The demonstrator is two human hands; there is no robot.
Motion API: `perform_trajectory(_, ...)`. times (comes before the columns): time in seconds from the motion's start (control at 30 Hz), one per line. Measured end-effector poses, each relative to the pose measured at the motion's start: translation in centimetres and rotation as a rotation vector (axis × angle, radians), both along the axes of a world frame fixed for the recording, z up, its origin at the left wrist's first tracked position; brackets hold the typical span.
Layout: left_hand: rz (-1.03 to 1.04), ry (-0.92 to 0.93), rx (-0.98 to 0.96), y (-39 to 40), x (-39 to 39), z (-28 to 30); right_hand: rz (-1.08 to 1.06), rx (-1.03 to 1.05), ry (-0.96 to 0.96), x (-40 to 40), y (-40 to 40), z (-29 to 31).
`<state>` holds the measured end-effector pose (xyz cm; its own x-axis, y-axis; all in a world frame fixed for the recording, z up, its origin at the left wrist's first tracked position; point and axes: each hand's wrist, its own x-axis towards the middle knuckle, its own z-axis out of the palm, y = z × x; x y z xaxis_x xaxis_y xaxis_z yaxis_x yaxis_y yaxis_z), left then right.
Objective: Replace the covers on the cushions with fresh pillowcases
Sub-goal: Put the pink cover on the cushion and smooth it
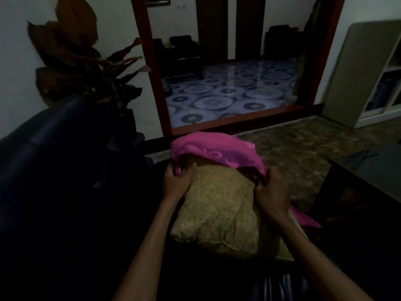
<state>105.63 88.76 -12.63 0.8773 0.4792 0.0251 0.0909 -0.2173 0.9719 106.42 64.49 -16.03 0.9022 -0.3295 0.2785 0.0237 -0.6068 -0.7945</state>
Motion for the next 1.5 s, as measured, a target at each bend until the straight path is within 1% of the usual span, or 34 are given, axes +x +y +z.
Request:
perform_trajectory(0.03, -0.067, 0.118, -0.098, 0.2, -0.6, -2.1, 0.049, -0.008, 0.117, -0.1, -0.6, -0.6)
perform_trajectory(0.07, -0.075, 0.217, -0.143, 0.3, -1.2, -4.3, 0.094, -0.015, 0.240, -0.4, -1.0, -1.2)
perform_trajectory(0.1, -0.044, 0.289, -0.145, 0.3, -1.9, -6.3, 0.128, -0.036, 0.329, -0.9, -1.3, -1.5)
perform_trajectory(0.13, 0.008, 0.335, -0.142, 0.4, -2.5, -7.8, 0.146, -0.070, 0.368, -1.0, -1.2, -1.6)
perform_trajectory(0.2, 0.095, 0.372, -0.152, 0.6, -3.3, -8.9, 0.166, -0.152, 0.334, -1.0, 0.2, -1.1)
perform_trajectory(0.23, 0.135, 0.354, -0.159, 0.8, -3.3, -9.0, 0.185, -0.165, 0.283, -1.0, 1.4, -0.6)
perform_trajectory(0.33, 0.209, 0.210, -0.195, 2.2, -3.3, -10.2, 0.198, -0.174, 0.138, -0.5, 3.7, 0.2)
perform_trajectory(0.4, 0.205, 0.134, -0.166, 2.5, -3.6, -11.0, 0.126, -0.124, 0.093, -0.3, 2.9, 0.0)
perform_trajectory(0.47, 0.209, 0.031, -0.068, 2.8, -3.9, -12.4, 0.034, -0.088, 0.033, -0.6, 0.9, -0.4)
perform_trajectory(0.53, 0.247, -0.012, -0.034, 2.8, -3.7, -13.2, 0.029, -0.154, -0.036, -1.6, -1.0, -0.6)
perform_trajectory(0.6, 0.270, -0.015, 0.039, 2.9, -3.6, -14.5, 0.065, -0.217, -0.048, -2.4, -2.0, -1.2)
perform_trajectory(0.67, 0.290, -0.029, 0.090, 3.0, -4.0, -14.8, 0.121, -0.239, -0.009, -2.9, -2.4, -2.3)
perform_trajectory(0.73, 0.292, -0.051, 0.100, 2.8, -4.6, -14.3, 0.154, -0.302, 0.077, -3.1, -2.2, -3.1)
perform_trajectory(0.77, 0.283, -0.050, 0.071, 2.7, -4.7, -13.9, 0.141, -0.350, 0.114, -3.1, -1.9, -3.3)
perform_trajectory(0.83, 0.257, -0.048, -0.017, 1.9, -4.6, -13.0, 0.083, -0.397, 0.087, -3.2, -0.6, -3.0)
perform_trajectory(0.87, 0.254, -0.067, -0.045, 1.5, -4.7, -12.5, 0.074, -0.401, 0.020, -3.3, 0.3, -2.7)
perform_trajectory(0.93, 0.272, -0.134, -0.077, 1.0, -4.5, -11.9, 0.177, -0.399, -0.093, -3.7, 2.7, -1.8)
perform_trajectory(1.0, 0.275, -0.198, -0.085, 1.0, -4.2, -11.5, 0.328, -0.441, -0.070, -3.9, 4.5, -2.0)
perform_trajectory(1.03, 0.270, -0.231, -0.064, 1.2, -4.0, -11.3, 0.371, -0.473, -0.030, -4.0, 5.0, -2.5)
perform_trajectory(1.1, 0.257, -0.334, 0.020, 1.7, -3.6, -10.7, 0.373, -0.495, -0.032, -4.0, 5.1, -3.9)
perform_trajectory(1.2, 0.228, -0.497, 0.097, 2.2, -2.4, -8.3, 0.317, -0.416, -0.106, -3.6, 4.4, -4.2)
perform_trajectory(1.27, 0.190, -0.548, 0.121, 1.7, -1.5, -6.8, 0.303, -0.374, -0.125, -3.0, 3.9, -3.8)
perform_trajectory(1.33, 0.141, -0.501, 0.140, 1.4, -1.3, -5.8, 0.280, -0.357, -0.109, -2.5, 3.0, -3.7)
perform_trajectory(1.37, 0.102, -0.419, 0.163, 1.7, -1.4, -5.4, 0.265, -0.372, -0.098, -2.4, 2.6, -3.7)
perform_trajectory(1.4, 0.044, -0.274, 0.202, 2.7, -1.5, -5.2, 0.250, -0.390, -0.091, -2.4, 2.2, -3.9)
perform_trajectory(1.5, -0.226, 0.320, 0.414, 7.2, -2.7, -5.6, 0.217, -0.443, -0.130, -3.1, 1.5, -4.7)
